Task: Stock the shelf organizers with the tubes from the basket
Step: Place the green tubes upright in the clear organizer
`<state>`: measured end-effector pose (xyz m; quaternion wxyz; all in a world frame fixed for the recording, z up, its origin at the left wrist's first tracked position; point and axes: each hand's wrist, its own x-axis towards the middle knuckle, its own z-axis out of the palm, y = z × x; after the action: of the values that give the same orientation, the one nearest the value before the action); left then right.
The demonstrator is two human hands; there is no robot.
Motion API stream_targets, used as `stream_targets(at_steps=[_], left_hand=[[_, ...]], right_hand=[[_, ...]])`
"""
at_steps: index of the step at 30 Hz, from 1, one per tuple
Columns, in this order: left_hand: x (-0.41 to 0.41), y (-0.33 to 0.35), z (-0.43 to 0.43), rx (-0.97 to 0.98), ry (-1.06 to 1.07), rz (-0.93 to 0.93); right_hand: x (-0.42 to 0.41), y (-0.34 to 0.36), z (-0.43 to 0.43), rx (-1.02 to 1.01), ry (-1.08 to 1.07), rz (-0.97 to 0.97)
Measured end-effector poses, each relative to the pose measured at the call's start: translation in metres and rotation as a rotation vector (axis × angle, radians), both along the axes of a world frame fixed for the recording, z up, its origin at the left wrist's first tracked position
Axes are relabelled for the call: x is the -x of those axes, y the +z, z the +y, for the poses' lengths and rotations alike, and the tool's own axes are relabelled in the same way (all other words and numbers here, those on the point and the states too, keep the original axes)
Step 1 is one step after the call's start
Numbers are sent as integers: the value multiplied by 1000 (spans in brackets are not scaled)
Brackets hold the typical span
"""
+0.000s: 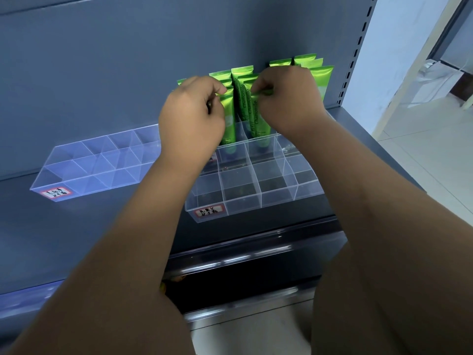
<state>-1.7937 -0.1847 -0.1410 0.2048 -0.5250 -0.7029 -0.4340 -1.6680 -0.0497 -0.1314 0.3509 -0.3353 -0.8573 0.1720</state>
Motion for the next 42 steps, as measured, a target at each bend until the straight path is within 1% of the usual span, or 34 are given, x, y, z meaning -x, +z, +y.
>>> stream_targets(at_steps=[4, 10, 14, 17, 19, 22, 24, 27, 32, 34, 36, 38, 42], left_hand=[[-6, 0, -5, 6, 29, 65], [-15, 5, -13, 12, 23, 125], [-20, 6, -29, 22, 111, 179], [-25, 9, -46, 10, 149, 135], [-29, 11, -61, 51, 203, 102], [-29, 13, -92, 135, 283, 56], [-27, 13, -124, 196, 372, 30], [-18, 8, -189, 248, 562, 34], [-14, -9, -325, 353, 874, -21], [-18, -20, -392, 408, 1066, -76], [-23, -31, -429, 448, 1126, -106], [-34, -44, -486, 491, 1271, -178], [-57, -82, -579, 592, 1526, -366]], right_hand=[[-1, 1, -3, -31, -13, -22], [-3, 6, -25, -332, -40, -142], [-2, 9, -51, -461, -32, -35], [0, 6, -74, -442, 23, 24], [3, 6, -95, -385, 45, 56], [8, 6, -128, -278, 96, 45], [12, 6, -153, -239, 146, 18], [20, 8, -201, -243, 262, -14], [53, 8, -311, -201, 498, -98], [73, 2, -376, -194, 643, -137], [86, -7, -413, -198, 706, -142], [104, -20, -473, -226, 839, -163], [124, -70, -574, -239, 1088, -317]])
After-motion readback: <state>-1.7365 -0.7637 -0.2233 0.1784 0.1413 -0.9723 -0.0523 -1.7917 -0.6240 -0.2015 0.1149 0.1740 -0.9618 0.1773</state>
